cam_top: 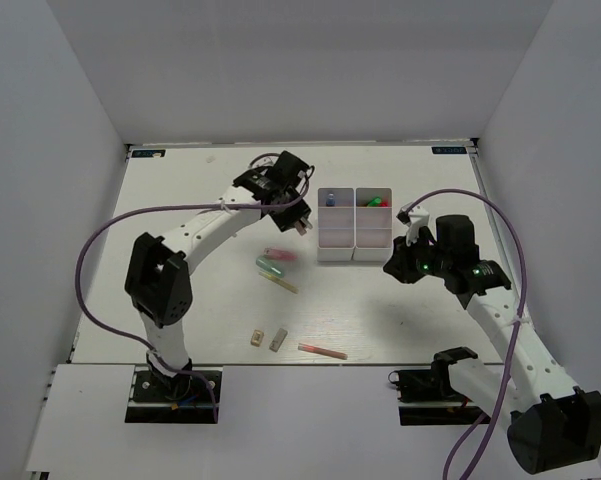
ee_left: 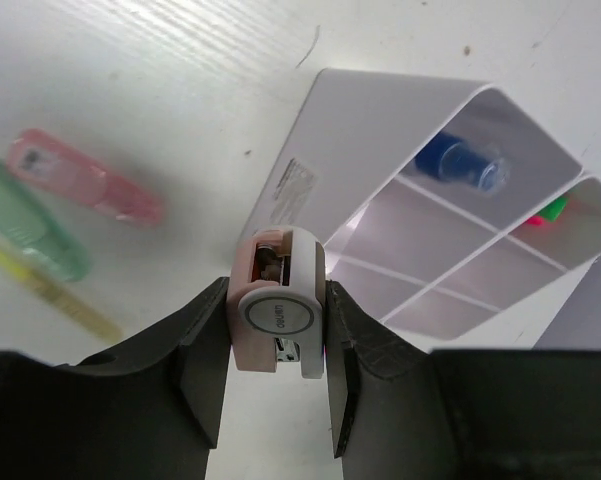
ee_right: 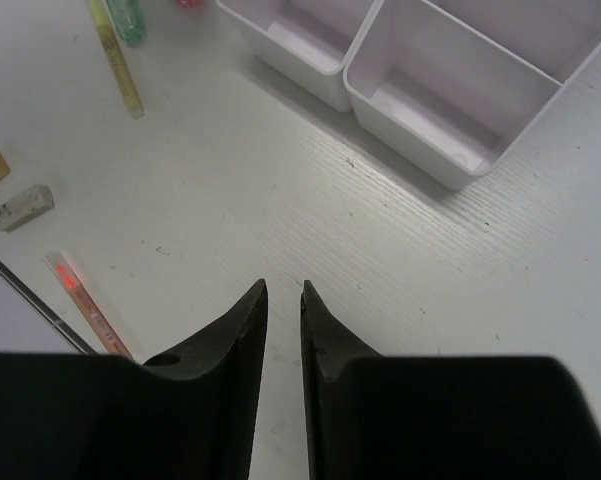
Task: Sort the stationery into containers
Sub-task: Place the stationery in the storage box.
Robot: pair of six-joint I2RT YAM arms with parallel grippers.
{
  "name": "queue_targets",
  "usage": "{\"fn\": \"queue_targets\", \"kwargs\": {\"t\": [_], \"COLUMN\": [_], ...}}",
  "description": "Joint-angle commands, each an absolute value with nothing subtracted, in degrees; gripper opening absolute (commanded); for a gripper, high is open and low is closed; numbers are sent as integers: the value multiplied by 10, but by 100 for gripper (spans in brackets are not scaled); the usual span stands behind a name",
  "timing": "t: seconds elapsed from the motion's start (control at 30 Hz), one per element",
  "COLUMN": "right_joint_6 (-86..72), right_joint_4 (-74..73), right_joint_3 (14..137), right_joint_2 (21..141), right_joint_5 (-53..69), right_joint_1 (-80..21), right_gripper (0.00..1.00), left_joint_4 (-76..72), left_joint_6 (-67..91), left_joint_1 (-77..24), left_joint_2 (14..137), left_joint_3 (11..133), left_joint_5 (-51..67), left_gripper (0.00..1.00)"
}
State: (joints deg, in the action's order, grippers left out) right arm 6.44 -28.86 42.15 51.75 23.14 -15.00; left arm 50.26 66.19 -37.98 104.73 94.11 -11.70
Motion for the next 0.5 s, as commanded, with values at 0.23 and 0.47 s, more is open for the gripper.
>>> {"fn": "queue_targets", "kwargs": {"t": [0.23,0.47], "right_joint_6": [60,60], "right_joint_4": [-262,-265], "right_joint_3": [415,417], "right_joint_2": [502,500], "right_joint_5": [230,237], "right_joint_1": [-149,-149], "right_gripper": [25,25], "left_joint_4": [408,391], "left_joint_6": [713,747], "left_joint_1": [-430,-450], "left_joint_2": [1158,1154], "left_joint_3": [1091,1056], "left_joint_5": [-167,-217], "left_gripper": [0,0]}}
